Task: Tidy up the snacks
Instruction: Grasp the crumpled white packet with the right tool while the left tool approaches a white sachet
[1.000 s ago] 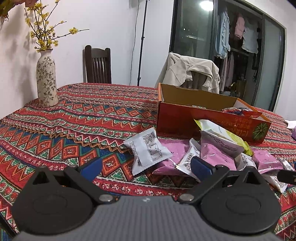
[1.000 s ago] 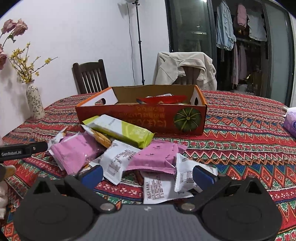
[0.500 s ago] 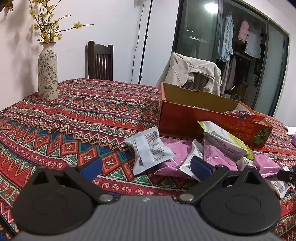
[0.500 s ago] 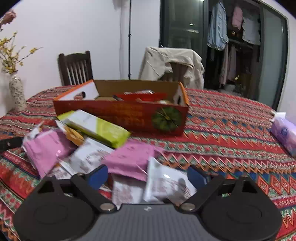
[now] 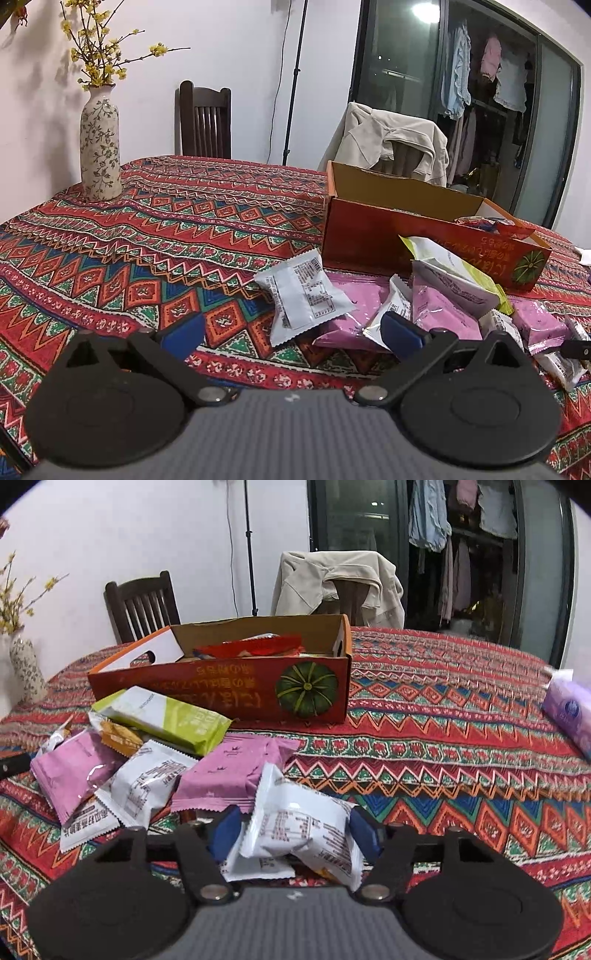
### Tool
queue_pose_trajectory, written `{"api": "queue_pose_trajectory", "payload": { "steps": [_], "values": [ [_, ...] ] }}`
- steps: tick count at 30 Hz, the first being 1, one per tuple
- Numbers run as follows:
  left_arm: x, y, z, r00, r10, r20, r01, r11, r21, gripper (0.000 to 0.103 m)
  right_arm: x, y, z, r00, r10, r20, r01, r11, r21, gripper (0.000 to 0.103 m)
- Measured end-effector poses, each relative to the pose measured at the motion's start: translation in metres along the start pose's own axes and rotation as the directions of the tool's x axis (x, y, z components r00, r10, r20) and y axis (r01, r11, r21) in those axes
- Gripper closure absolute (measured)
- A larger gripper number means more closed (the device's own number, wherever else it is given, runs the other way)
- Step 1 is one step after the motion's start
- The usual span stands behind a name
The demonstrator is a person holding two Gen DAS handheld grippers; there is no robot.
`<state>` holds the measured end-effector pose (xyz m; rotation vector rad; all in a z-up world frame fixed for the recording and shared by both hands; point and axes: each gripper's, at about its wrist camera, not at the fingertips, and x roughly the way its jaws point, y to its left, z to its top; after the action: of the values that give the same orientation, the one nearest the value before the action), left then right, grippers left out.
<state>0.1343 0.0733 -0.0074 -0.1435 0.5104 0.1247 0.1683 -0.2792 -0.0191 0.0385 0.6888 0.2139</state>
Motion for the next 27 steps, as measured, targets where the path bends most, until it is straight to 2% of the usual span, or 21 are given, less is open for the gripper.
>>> {"api": "queue_pose_trajectory", "payload": {
  "steps": [4, 12, 19, 27],
  "values": [
    [0.001, 0.0, 0.0, 1.0, 0.005, -0.006, -0.005, 1.0, 0.001, 0.0, 0.0, -0.003, -0.001, 1.0, 0.013, 0.001, -0.013, 1.0, 0.011, 0.052],
    [0.002, 0.0, 0.0, 1.0, 0.02, -0.014, -0.02, 1.0, -0.003, 0.0, -0.011, -0.007, 0.0, 0.999, 0.003, 0.038, -0.004, 1.0, 0.031, 0.071],
    [0.002, 0.0, 0.002, 0.999, 0.03, -0.033, -0.03, 1.0, -0.004, 0.0, -0.028, -0.005, 0.003, 0.994, -0.011, 0.112, 0.008, 1.0, 0.028, 0.075],
    [0.004, 0.003, 0.02, 0.997, 0.051, -0.063, -0.052, 0.999, -0.011, 0.0, -0.036, 0.003, 0.009, 0.988, 0.018, 0.156, -0.018, 1.0, 0.0, 0.078]
  ]
}}
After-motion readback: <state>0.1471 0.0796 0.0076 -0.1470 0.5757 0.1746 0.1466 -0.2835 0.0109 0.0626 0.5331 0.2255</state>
